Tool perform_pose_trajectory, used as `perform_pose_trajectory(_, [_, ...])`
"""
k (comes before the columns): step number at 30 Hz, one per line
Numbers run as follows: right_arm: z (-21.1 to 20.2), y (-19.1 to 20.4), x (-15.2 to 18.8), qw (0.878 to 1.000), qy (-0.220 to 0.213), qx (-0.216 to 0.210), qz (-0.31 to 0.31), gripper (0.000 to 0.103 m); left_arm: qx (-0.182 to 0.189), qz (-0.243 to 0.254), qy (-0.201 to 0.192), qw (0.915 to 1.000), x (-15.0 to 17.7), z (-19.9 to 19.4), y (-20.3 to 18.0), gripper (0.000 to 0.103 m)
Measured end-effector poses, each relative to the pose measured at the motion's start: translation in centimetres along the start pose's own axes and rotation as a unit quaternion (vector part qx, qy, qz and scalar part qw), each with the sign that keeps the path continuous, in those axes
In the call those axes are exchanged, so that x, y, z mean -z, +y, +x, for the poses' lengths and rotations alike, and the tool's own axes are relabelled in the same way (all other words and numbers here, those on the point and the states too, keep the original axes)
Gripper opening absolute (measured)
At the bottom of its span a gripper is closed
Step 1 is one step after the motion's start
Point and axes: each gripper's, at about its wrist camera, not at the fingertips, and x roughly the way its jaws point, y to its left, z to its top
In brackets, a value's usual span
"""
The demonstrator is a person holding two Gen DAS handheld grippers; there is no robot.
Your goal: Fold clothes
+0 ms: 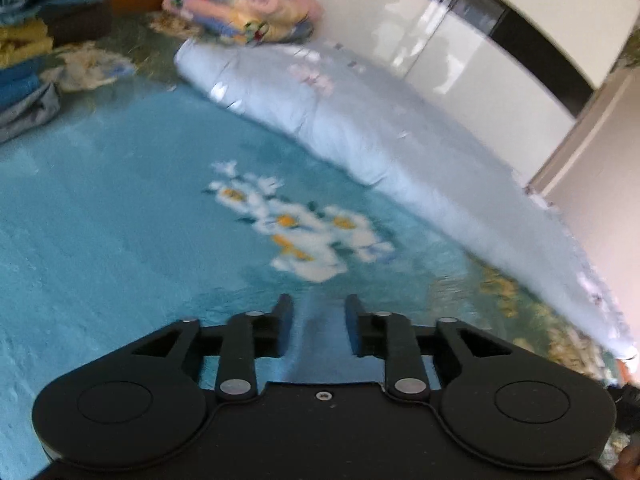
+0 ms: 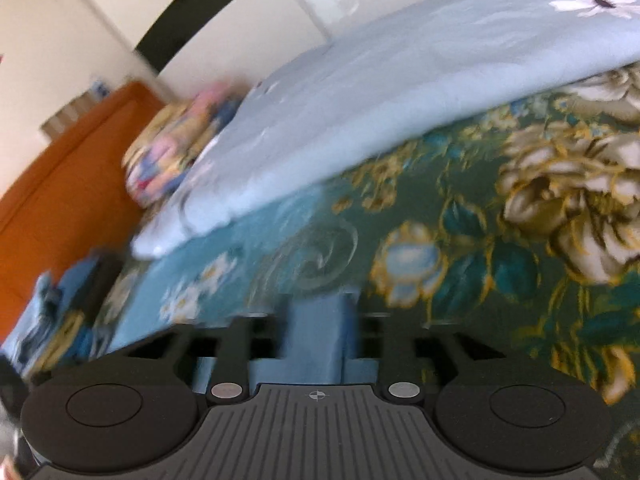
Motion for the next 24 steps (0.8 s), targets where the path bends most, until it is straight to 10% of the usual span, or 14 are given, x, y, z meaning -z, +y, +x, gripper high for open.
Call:
perform_pose_trajectory(11, [0.2,-3.1,5.1,0.995,0.063,-0.038,0.071,0.042,0.091,-0.008,0.102,0.9906,7.6,2.2,-5.6,0.026])
perform_pose_trajectory(24, [1.1,-0.8,4.5,0.992,0.058,-0.071,0.081,0.014,0.049,-0.023,0.141,0.9885,9.4,4.8,-5.2,0.004])
